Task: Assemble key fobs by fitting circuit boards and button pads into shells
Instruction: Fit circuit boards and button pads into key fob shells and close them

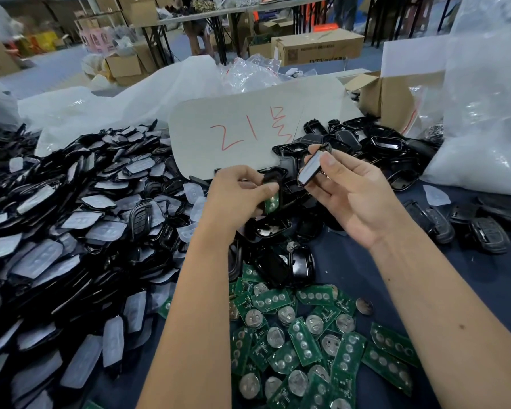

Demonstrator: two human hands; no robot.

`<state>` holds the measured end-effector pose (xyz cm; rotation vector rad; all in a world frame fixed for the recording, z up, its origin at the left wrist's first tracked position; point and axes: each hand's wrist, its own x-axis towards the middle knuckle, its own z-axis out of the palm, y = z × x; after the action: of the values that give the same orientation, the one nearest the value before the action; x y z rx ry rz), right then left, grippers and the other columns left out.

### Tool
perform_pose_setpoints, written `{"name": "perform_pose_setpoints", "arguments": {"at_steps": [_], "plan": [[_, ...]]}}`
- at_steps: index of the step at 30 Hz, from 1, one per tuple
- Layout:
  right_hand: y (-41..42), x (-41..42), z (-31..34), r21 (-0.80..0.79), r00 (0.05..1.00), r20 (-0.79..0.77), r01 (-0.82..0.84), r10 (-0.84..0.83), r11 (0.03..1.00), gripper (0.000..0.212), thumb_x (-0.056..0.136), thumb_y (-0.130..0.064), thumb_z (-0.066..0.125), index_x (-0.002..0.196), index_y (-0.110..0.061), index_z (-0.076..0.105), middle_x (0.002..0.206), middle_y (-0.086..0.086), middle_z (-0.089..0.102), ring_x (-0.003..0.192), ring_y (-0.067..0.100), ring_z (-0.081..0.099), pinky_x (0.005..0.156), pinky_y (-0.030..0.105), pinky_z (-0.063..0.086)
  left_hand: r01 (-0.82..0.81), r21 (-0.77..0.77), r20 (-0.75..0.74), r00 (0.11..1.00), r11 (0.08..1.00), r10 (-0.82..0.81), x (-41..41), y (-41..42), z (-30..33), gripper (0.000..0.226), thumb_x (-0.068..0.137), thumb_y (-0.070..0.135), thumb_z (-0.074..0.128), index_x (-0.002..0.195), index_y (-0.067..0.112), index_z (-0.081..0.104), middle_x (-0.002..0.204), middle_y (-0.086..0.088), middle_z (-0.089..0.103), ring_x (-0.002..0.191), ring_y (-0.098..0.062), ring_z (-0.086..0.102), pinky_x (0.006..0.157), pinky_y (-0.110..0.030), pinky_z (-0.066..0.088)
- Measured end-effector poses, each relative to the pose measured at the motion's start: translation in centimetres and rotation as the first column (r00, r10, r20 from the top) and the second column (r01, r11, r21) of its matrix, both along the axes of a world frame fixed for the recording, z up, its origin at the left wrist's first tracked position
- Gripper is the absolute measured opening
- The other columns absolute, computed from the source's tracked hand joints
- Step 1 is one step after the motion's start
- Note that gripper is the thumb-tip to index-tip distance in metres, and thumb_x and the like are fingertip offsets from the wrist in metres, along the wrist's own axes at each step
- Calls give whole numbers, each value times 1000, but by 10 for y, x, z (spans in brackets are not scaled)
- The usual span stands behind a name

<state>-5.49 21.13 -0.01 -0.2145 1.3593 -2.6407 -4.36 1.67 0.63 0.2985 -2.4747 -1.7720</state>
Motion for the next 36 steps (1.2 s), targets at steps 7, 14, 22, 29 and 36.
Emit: {"name": "perform_pose_setpoints", "arguments": {"at_steps": [7,14,22,29,36], "plan": [[-2,1,-5,139,996,-1,-84,85,987,37,85,-16,68,119,-1,70,108,12,73,105,24,69,100,39,58,-27,445,57,998,895,2,2,0,0,16,95,9,73,96,5,57,86,-14,65,74,-38,74,60,-28,62],[-2,0,-5,122,996,9,-87,86,989,39,85,-13,69,121,3,69,106,15,72,103,25,69,91,34,61,20,482,77,995,876,-65,1,-2,-1,22,90,-7,71,103,3,56,97,-18,71,79,-40,77,69,-34,65],[-4,-2,-8,147,999,24,-51,48,988,40,82,-15,71,117,4,70,110,21,69,103,28,68,95,39,61,67,504,48,993,861,-106,3,-1,1,20,90,-5,73,102,2,59,87,-13,78,81,-41,77,68,-33,64],[-4,-2,-11,221,999,-27,38,-33,975,27,75,-19,78,99,-6,78,91,9,79,85,17,76,78,28,62,84,404,6,995,911,-95,4,3,2,14,82,0,83,77,8,73,77,-11,72,69,-28,74,72,-32,64],[-6,-2,-10,307,988,-52,157,-148,939,32,68,-26,84,94,-9,80,90,9,80,78,13,75,72,25,61,165,279,-89,985,946,-146,6,12,6,9,82,5,85,77,9,78,74,-12,77,67,-24,76,68,-28,63]]}}
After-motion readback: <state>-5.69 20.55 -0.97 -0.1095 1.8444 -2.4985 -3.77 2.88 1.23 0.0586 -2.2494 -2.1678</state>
